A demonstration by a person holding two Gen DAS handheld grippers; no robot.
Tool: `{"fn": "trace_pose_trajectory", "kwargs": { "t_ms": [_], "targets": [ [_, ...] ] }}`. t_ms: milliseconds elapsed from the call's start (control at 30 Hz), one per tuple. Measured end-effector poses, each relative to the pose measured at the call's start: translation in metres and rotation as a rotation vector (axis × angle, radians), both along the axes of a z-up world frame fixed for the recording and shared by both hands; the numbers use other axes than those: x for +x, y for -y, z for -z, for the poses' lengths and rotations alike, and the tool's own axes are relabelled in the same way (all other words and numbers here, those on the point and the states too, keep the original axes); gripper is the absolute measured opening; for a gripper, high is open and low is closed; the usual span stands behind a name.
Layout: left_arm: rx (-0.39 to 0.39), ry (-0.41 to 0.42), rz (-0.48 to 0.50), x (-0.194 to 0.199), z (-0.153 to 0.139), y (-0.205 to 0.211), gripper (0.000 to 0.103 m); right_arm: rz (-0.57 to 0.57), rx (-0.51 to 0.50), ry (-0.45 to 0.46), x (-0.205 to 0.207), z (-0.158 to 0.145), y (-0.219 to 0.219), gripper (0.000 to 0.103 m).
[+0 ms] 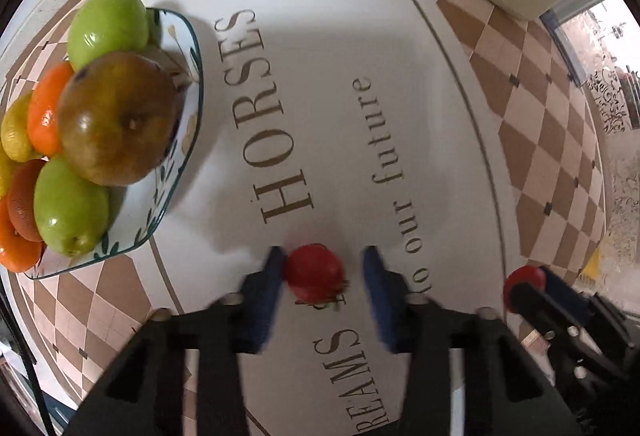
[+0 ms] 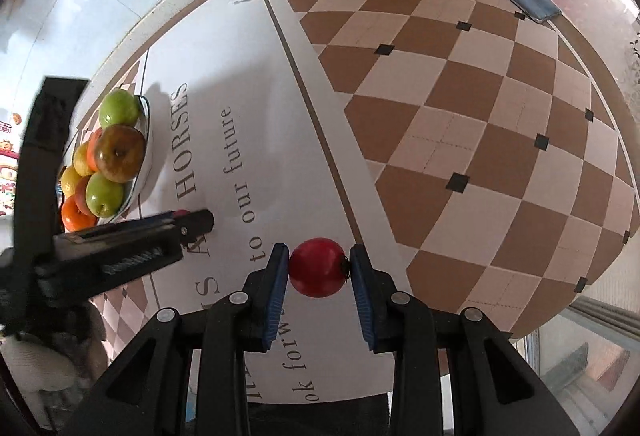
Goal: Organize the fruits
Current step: 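Grasp a small red tomato with the right gripper while the left gripper grasps the other, then lower both red tomatoes onto the oval plate and open both grippers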
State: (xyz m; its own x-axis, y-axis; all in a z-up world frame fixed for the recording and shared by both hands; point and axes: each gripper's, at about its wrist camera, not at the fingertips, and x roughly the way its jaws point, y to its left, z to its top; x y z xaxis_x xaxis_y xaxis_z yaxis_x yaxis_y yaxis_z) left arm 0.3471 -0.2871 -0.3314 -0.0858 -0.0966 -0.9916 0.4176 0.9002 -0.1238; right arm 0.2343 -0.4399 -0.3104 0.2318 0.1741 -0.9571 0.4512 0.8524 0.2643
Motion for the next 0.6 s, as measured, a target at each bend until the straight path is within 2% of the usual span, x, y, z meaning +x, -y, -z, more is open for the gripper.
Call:
{"fn": "trace_pose_trajectory", "kwargs": {
  "t_ms": [133, 300, 433, 600],
  "targets": [
    [-0.024, -0.010, -0.034, -0.001, -0.001, -0.011, 0.028, -0.023, 0.011, 0.021, 0.011, -0.006, -0.004, 0.034],
    [-0.076, -0.021, -0.131, 0.005, -0.014, -0.040, 0.028, -0.071, 0.020, 0.062, 0.027, -0.022, -0.016, 0.034],
    [-0.131, 0.000, -0.236, 0.011, -0.041, -0.080, 0.028, -0.134, 0.038, 0.109, 0.044, -0.039, -0.038, 0.034],
    [-0.198, 0.044, -0.411, 0.017, -0.082, -0.157, 0.028, -0.224, 0.103, 0.153, 0.070, -0.053, -0.088, 0.034]
  ]
}}
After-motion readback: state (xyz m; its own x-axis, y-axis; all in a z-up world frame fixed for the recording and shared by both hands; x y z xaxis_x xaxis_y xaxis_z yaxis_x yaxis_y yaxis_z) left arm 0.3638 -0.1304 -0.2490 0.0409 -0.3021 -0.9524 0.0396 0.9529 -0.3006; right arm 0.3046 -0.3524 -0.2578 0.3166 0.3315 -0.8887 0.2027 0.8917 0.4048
